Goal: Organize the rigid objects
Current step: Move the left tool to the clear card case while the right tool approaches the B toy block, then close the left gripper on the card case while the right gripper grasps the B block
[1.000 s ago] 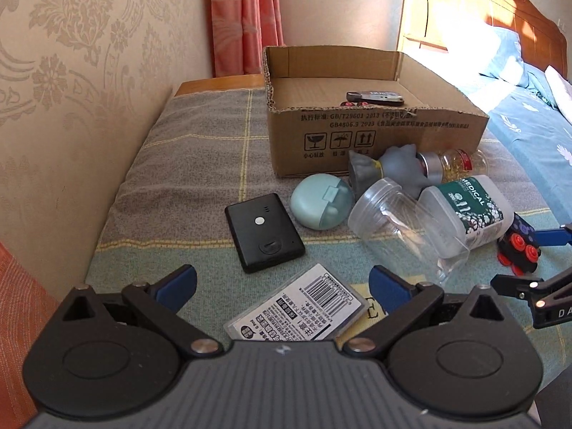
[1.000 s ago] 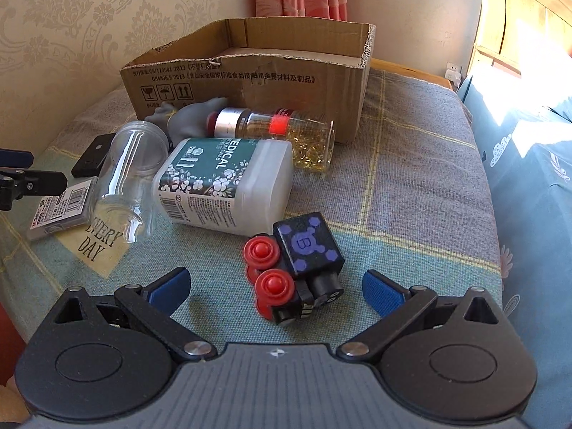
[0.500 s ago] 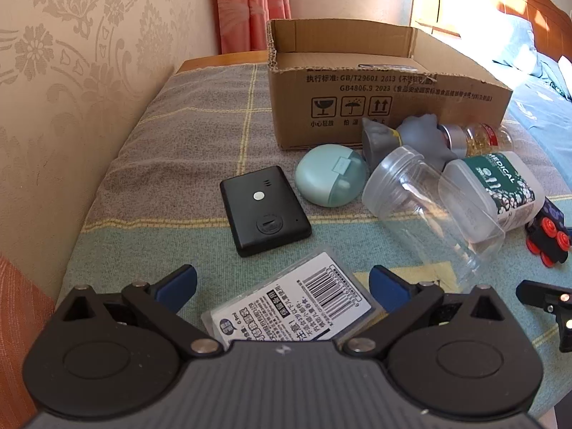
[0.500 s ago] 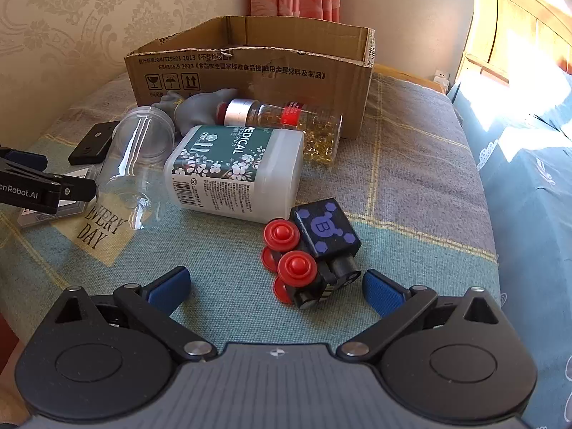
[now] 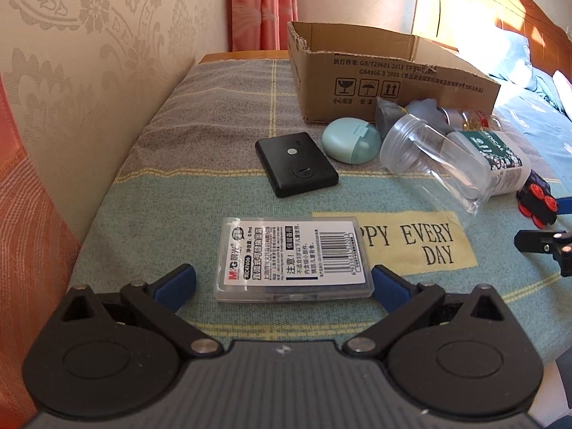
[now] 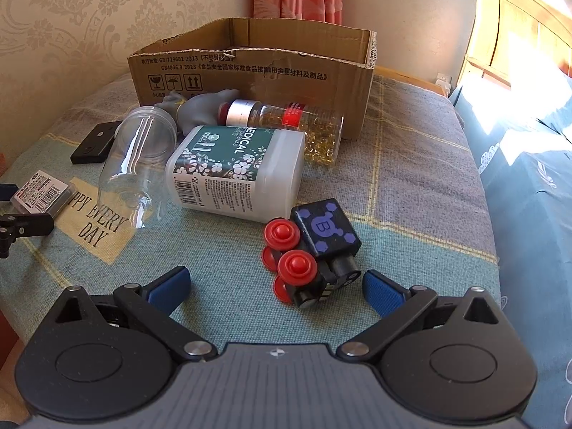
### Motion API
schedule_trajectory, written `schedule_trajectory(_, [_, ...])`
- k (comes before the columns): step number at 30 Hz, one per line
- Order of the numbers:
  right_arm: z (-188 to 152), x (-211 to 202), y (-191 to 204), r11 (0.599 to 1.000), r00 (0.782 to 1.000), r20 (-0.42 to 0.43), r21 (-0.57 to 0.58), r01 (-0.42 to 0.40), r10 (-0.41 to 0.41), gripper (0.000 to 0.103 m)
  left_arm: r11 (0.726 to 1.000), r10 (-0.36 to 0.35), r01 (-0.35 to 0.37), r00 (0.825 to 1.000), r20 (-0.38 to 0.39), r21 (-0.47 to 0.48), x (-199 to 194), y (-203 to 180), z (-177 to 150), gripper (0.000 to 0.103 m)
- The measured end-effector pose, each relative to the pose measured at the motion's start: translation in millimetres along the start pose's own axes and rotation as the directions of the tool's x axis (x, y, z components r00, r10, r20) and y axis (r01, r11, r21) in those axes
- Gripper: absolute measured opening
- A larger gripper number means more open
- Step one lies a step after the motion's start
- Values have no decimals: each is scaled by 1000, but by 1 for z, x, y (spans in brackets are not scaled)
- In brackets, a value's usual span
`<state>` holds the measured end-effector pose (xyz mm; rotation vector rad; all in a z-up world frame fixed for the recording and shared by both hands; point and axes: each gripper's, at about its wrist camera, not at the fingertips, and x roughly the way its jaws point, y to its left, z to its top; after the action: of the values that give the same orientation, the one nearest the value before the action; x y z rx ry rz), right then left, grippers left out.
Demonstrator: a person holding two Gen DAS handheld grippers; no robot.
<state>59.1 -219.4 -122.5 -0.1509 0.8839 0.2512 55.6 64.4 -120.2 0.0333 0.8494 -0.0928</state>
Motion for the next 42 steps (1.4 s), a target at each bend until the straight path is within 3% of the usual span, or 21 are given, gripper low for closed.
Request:
schedule_trajectory(15, [-2,-1,-3,999,999,23,-38,-30,31,103,1000,19,-20,1000,14,6,5,-10,6,100])
schedule_trajectory(21, [2,3,-7,994,997,28,-83,-66,69,103,999,-19,18,1000,24,32,5,-17,9,92])
schedule_trajectory(36, [8,0,1,971,988,-38,-183,-154,149,103,997,-58,56,998,31,52,11,-21,14,92])
schedule_trajectory(38, [8,1,0,976,991,-26,-172,-130,128,101,997,-58,56,998,32,50,11,-21,14,92])
schedule_trajectory(42, [11,1,-9,991,996,10,-108,-83,85,85,997,-58,57,998,31,50,11,-20,14,91])
